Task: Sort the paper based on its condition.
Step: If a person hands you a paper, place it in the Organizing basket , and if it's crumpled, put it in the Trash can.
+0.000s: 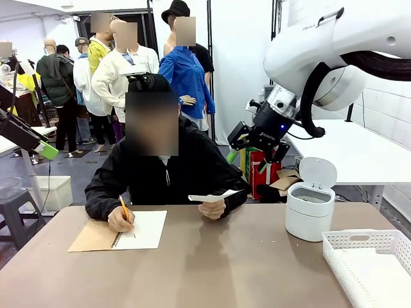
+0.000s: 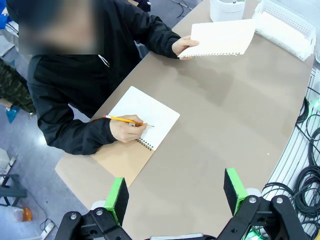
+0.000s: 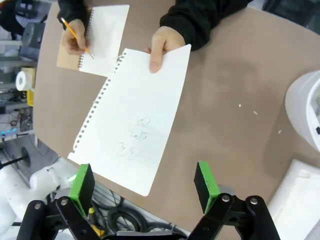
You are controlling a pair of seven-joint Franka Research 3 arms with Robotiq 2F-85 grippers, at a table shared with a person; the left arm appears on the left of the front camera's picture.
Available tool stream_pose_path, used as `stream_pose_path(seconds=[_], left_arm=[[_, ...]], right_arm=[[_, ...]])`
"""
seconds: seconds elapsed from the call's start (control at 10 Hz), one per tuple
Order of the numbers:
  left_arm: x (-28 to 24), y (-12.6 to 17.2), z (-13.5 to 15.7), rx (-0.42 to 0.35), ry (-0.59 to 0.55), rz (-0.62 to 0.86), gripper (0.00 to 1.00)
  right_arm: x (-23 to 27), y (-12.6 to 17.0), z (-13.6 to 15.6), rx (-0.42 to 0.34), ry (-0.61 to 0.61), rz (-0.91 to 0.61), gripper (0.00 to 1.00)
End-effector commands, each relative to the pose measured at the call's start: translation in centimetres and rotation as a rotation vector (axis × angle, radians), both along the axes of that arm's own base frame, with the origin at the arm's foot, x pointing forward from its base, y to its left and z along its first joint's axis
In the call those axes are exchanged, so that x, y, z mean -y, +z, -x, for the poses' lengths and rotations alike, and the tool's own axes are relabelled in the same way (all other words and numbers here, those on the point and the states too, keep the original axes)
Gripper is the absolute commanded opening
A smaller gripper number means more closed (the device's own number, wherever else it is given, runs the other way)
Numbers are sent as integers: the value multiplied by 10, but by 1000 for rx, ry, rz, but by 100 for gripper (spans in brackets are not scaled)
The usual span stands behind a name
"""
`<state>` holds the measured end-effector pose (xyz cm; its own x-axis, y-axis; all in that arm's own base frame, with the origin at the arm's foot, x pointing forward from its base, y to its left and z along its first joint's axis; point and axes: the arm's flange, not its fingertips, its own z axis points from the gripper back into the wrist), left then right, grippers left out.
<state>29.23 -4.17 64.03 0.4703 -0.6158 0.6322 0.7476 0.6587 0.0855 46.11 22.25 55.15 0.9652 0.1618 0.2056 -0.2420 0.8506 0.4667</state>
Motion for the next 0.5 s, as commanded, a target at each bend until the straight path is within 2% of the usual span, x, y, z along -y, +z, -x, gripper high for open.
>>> stream_pose_path(seconds=[0.0, 0.1, 0.2, 0.3, 0.4], left_arm=[[-1, 0, 0, -1, 3, 5, 100], [-1, 0, 0, -1, 3, 5, 100], [-1, 0, 0, -1, 3, 5, 100], [-1, 0, 0, -1, 3, 5, 100], [-1, 0, 0, -1, 3, 5, 100]], right_arm=[[3, 1, -1, 23, 28, 4, 100], [0, 0, 0, 0, 0, 0, 100], [4, -11, -23, -116, -226, -33, 100], [17, -21, -42, -302, -365, -140, 100], [28, -32, -54, -406, -415, -217, 100]])
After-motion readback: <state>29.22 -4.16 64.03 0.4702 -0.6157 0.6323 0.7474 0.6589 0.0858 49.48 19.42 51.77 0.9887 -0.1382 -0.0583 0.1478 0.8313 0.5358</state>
